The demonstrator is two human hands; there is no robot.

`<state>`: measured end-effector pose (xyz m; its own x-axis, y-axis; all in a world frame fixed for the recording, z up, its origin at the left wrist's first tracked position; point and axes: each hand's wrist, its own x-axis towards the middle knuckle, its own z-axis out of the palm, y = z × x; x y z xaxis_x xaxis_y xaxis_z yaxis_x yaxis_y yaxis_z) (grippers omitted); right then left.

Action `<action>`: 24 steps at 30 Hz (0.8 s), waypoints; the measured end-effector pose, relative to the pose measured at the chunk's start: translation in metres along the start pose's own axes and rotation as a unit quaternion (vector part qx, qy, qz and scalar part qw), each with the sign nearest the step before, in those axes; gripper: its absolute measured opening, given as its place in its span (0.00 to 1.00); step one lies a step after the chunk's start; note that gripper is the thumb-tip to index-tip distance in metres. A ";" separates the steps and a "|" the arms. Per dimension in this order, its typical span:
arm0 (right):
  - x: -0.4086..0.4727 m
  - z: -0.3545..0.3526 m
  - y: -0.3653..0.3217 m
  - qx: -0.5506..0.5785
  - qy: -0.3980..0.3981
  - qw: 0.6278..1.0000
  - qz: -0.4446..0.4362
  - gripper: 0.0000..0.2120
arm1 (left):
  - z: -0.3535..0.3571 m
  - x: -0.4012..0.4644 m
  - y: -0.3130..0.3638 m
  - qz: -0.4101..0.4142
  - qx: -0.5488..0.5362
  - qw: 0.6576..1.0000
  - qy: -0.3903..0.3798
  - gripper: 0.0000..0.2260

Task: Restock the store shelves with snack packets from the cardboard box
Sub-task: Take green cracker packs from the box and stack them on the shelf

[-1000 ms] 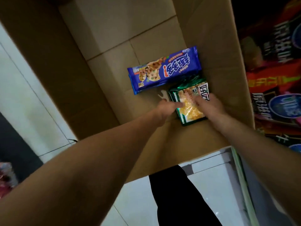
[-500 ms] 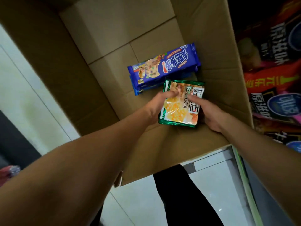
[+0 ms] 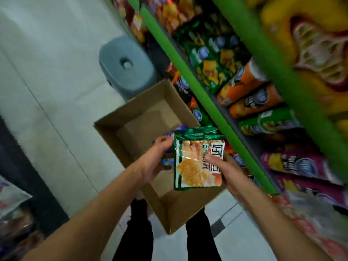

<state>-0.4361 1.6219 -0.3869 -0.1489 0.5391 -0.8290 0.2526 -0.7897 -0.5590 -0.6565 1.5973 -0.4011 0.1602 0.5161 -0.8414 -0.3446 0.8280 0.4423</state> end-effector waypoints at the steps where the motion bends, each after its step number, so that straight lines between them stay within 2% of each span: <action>1: -0.024 0.005 -0.019 0.008 -0.005 1.000 -0.014 0.32 | -0.001 -0.026 0.019 0.018 0.005 1.000 -0.004 0.18; 3: -0.074 0.017 -0.053 0.016 -0.017 0.999 -0.035 0.28 | -0.003 -0.076 0.053 0.050 0.007 0.998 -0.042 0.23; 5: -0.125 0.029 -0.080 0.028 -0.020 0.999 -0.042 0.30 | -0.001 -0.122 0.076 0.059 0.033 0.994 -0.086 0.29; 8: -0.198 0.038 -0.113 0.024 0.006 0.998 -0.064 0.34 | 0.004 -0.186 0.109 0.066 0.077 0.990 -0.098 0.40; 10: -0.243 0.035 -0.133 0.029 0.030 0.996 -0.080 0.31 | 0.010 -0.226 0.128 0.058 0.102 0.985 -0.123 0.48; 11: -0.266 0.033 -0.143 0.028 0.038 0.994 -0.096 0.27 | 0.016 -0.246 0.138 0.056 0.122 0.980 -0.144 0.48; 14: -0.325 0.019 -0.164 0.034 0.059 0.987 -0.147 0.07 | 0.037 -0.292 0.155 0.059 0.157 0.966 -0.197 0.40; 15: -0.344 0.013 -0.169 0.039 0.057 0.984 -0.165 0.04 | 0.045 -0.303 0.157 0.061 0.152 0.965 -0.206 0.37; 17: -0.379 0.000 -0.175 0.048 0.061 0.973 -0.217 0.07 | 0.065 -0.322 0.156 0.073 0.137 0.964 -0.218 0.33; 20: -0.423 -0.024 -0.171 0.101 0.091 0.946 -0.295 0.21 | 0.102 -0.348 0.145 0.105 0.086 0.962 -0.239 0.26; 22: -0.444 -0.040 -0.158 0.160 0.128 0.922 -0.329 0.26 | 0.133 -0.362 0.134 0.135 0.045 0.960 -0.242 0.21; 24: -0.462 -0.053 -0.140 0.193 0.196 0.897 -0.346 0.31 | 0.167 -0.371 0.119 0.168 0.013 0.959 -0.230 0.22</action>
<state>-0.3520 1.4988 0.0748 0.2247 0.9409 -0.2535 -0.1322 -0.2284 -0.9646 -0.6027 1.5411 0.0161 0.4367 0.7919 -0.4269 -0.4257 0.5999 0.6774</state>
